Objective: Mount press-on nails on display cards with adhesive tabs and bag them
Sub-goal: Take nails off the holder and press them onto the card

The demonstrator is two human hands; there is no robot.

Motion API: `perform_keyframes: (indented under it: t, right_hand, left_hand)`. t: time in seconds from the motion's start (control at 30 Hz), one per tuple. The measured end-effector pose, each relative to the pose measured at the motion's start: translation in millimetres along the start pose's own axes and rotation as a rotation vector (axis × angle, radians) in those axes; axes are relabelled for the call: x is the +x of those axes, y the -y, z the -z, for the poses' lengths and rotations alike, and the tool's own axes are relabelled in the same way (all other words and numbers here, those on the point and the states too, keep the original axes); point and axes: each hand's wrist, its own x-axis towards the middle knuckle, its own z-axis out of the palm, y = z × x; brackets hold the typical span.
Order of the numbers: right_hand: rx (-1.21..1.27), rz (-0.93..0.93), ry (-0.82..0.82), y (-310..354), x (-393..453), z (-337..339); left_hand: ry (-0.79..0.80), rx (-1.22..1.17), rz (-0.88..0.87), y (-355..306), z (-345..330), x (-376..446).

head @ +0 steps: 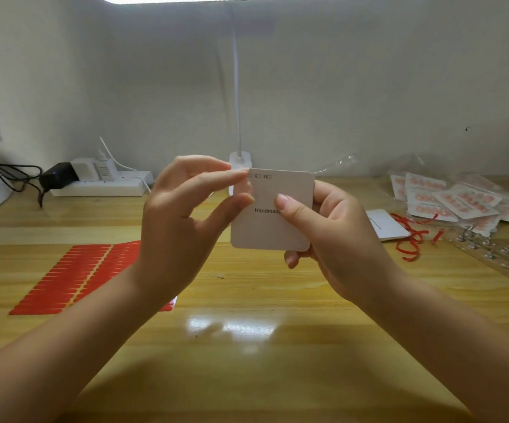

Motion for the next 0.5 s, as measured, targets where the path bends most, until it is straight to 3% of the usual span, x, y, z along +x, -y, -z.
perform_keyframes:
  t: [0.5]
  right_hand:
    - [-0.029, 0.021, 0.025, -0.1, 0.7, 0.6]
  left_hand:
    - [0.014, 0.055, -0.021, 5.5, -1.4, -4.2]
